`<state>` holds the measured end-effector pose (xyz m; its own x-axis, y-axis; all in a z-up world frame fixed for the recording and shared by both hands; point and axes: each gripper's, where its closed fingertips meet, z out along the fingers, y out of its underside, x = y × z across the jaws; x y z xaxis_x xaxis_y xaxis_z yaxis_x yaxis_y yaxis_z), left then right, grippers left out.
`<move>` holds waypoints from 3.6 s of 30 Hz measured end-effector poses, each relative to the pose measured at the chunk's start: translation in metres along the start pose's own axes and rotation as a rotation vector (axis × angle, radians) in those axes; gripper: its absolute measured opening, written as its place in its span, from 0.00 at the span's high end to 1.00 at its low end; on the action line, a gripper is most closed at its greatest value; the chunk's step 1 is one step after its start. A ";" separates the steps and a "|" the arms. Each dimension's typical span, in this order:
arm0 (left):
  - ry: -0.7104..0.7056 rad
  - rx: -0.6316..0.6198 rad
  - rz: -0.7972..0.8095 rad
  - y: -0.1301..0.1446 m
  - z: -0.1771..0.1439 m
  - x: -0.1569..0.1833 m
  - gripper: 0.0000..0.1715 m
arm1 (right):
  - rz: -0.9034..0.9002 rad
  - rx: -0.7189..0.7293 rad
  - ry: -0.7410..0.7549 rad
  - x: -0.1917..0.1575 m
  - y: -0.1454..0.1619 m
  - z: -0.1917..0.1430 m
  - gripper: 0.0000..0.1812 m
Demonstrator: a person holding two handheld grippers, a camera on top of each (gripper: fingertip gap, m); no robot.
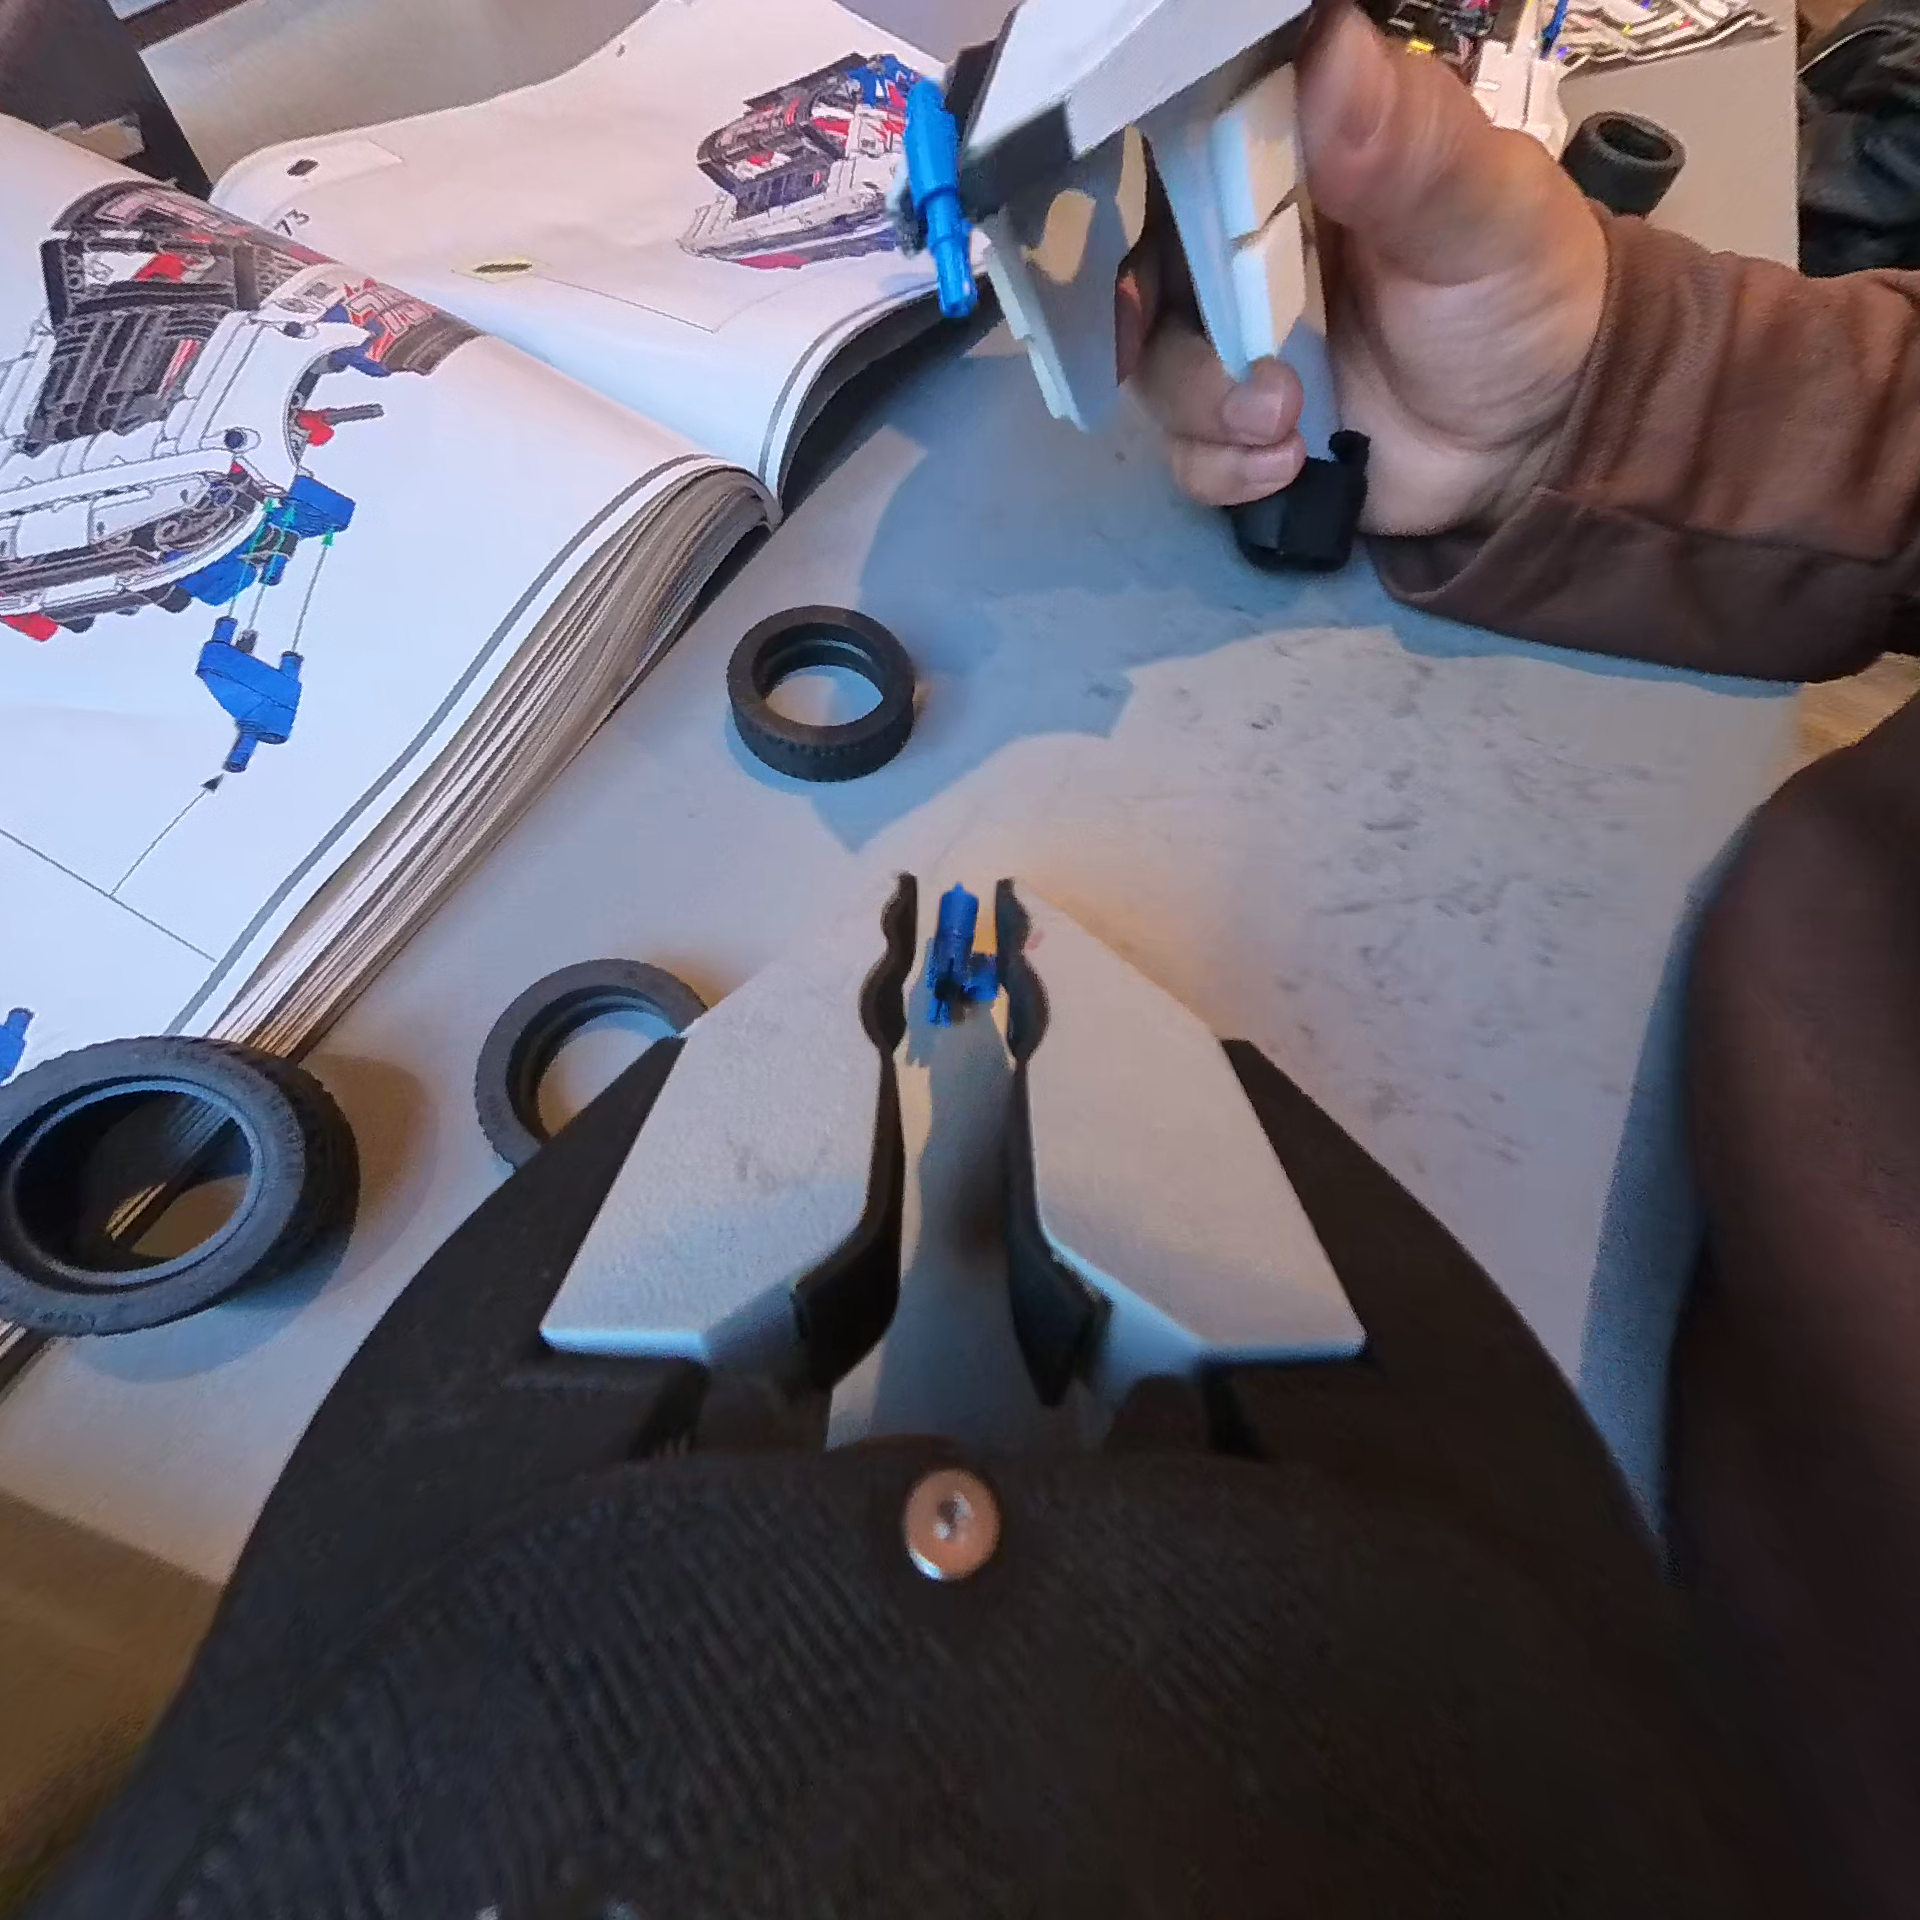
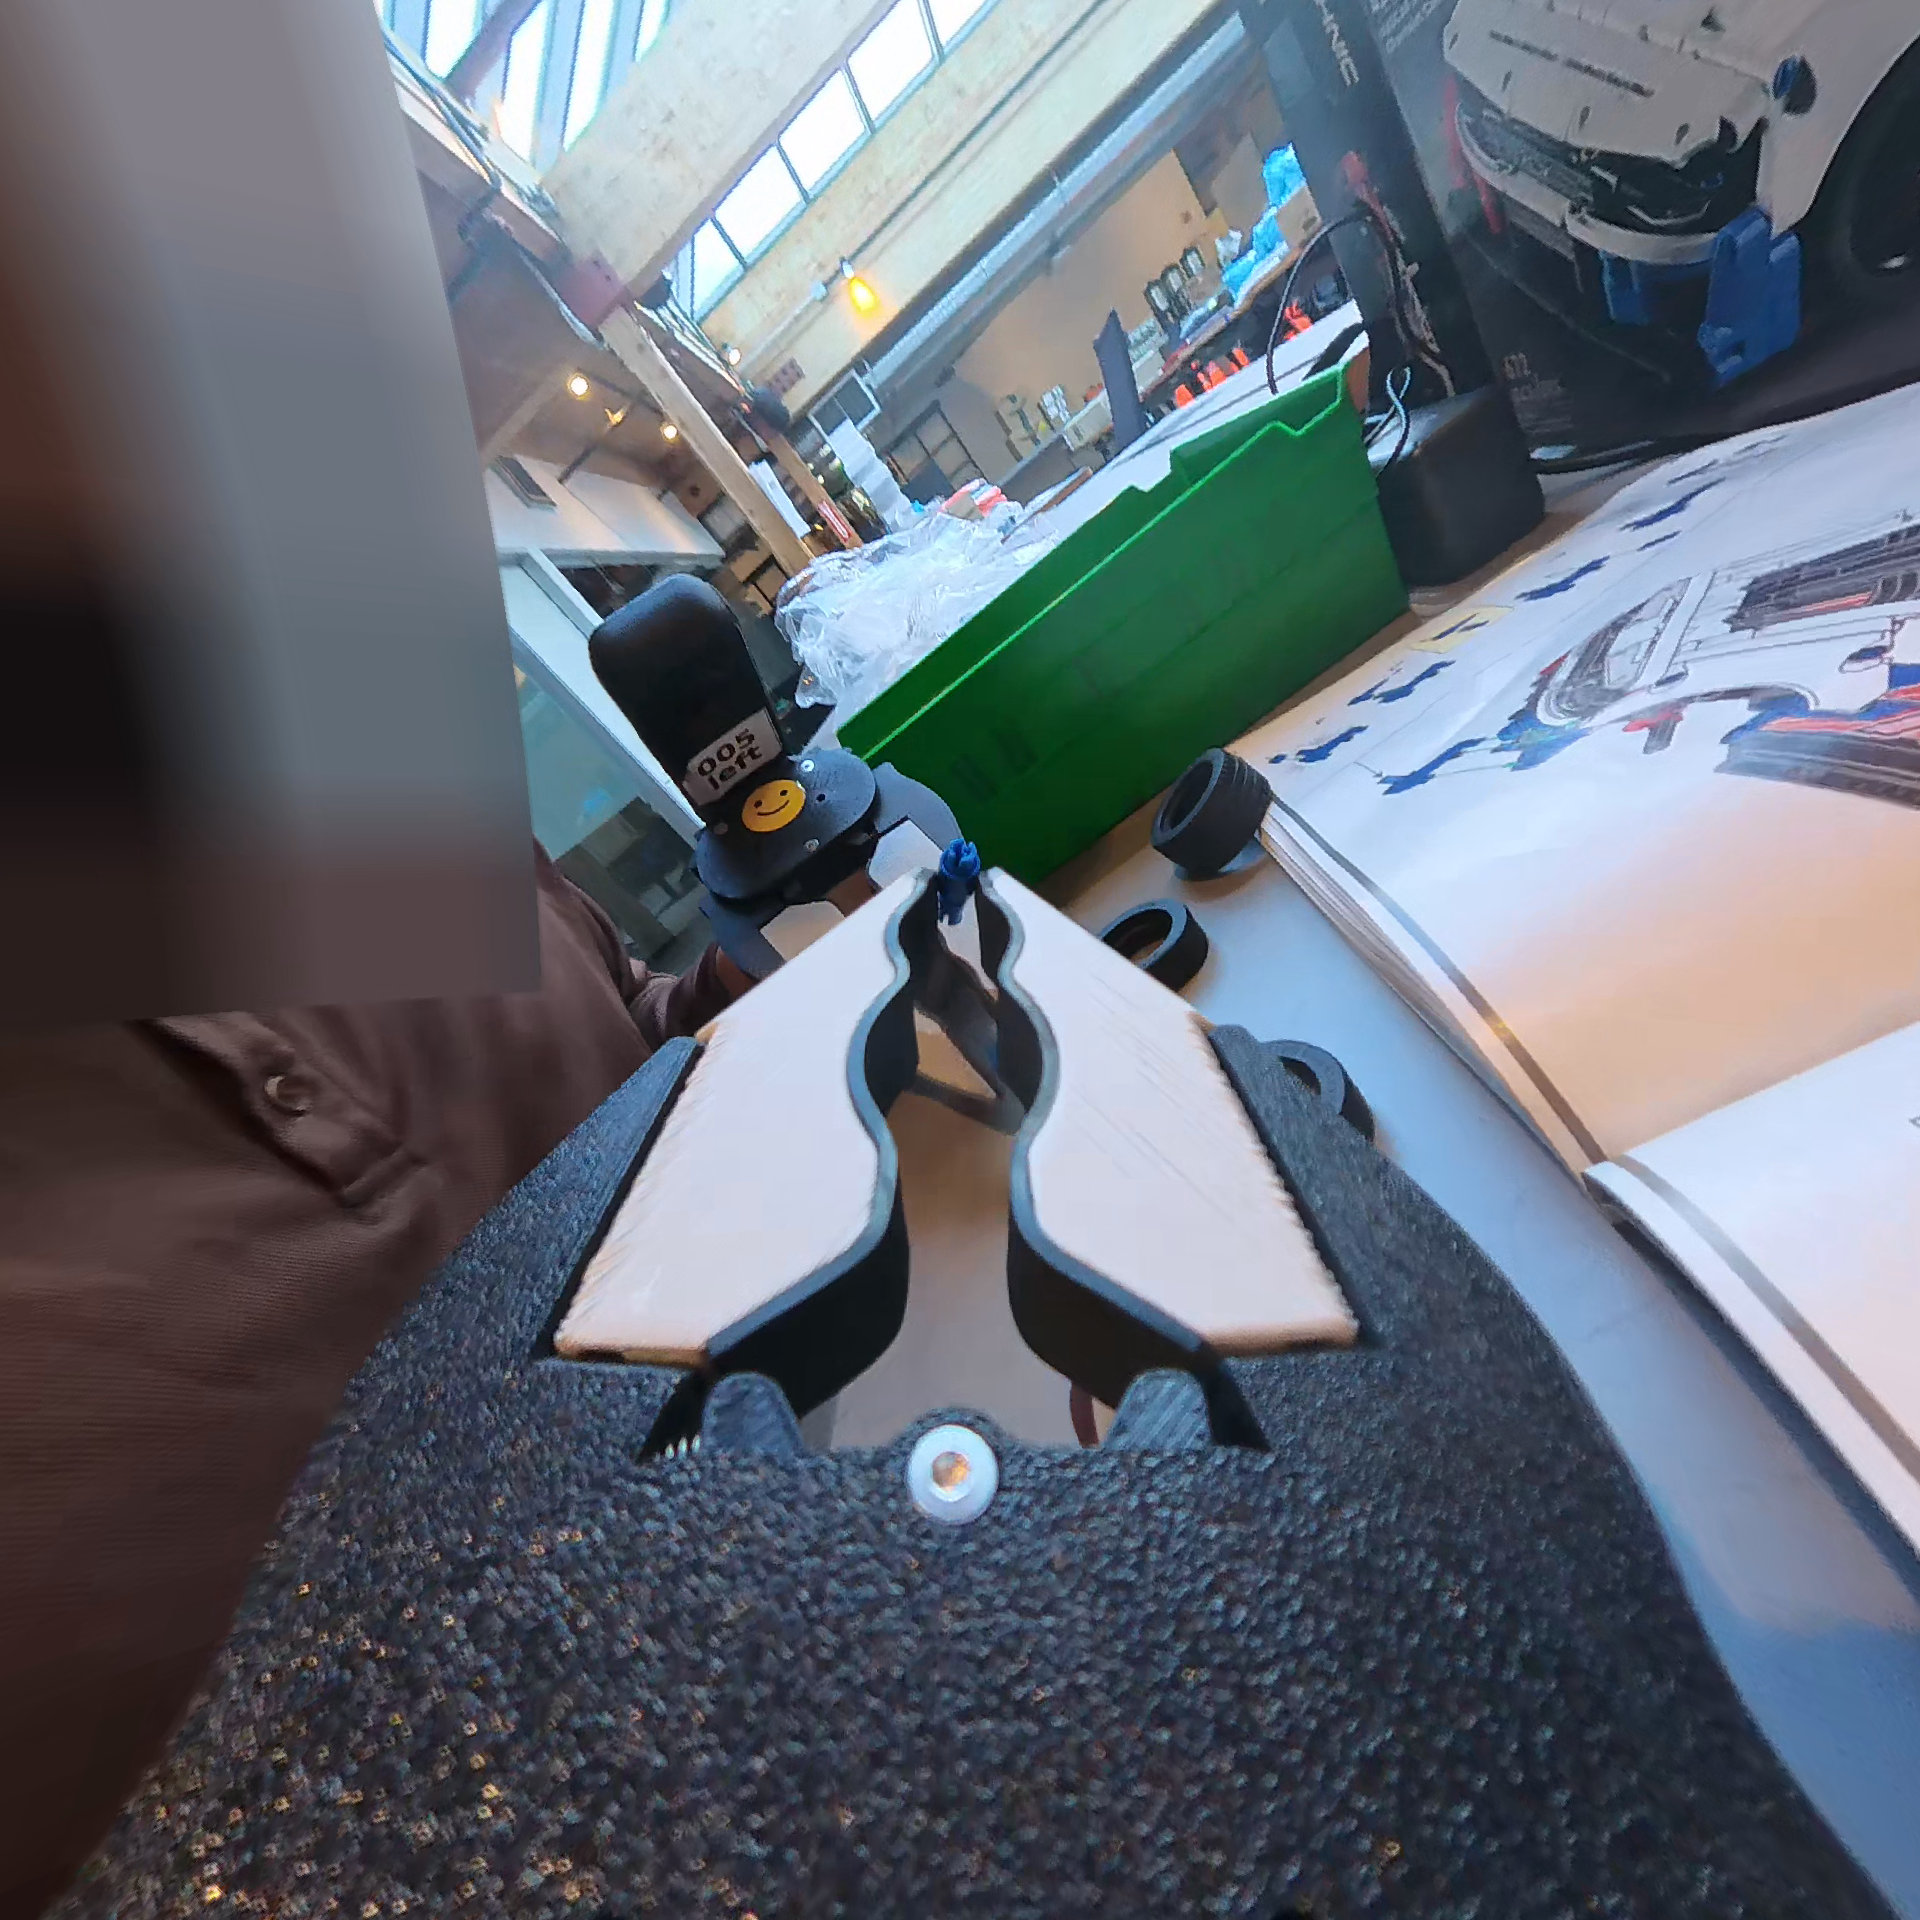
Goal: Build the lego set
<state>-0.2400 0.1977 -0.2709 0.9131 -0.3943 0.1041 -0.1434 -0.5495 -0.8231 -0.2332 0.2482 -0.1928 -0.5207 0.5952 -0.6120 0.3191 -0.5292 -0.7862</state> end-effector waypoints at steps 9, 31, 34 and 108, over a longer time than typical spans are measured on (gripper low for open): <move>0.012 0.003 -0.023 -0.001 0.001 -0.002 0.93 | 0.006 0.012 -0.037 -0.001 -0.003 0.005 0.96; -0.002 0.034 0.013 -0.007 0.001 -0.002 0.91 | 0.046 0.038 -0.067 -0.004 -0.006 0.000 0.96; -0.005 0.039 0.012 -0.008 0.000 -0.003 0.91 | 0.057 0.036 -0.068 -0.005 -0.005 0.000 0.96; -0.149 -0.113 -0.019 0.019 0.003 -0.005 0.90 | 0.009 -0.118 0.052 0.000 0.004 -0.022 0.96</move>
<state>-0.2458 0.1913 -0.2884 0.9612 -0.2743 0.0280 -0.1602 -0.6382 -0.7530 -0.2139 0.2593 -0.1977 -0.4764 0.6227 -0.6207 0.4164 -0.4619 -0.7831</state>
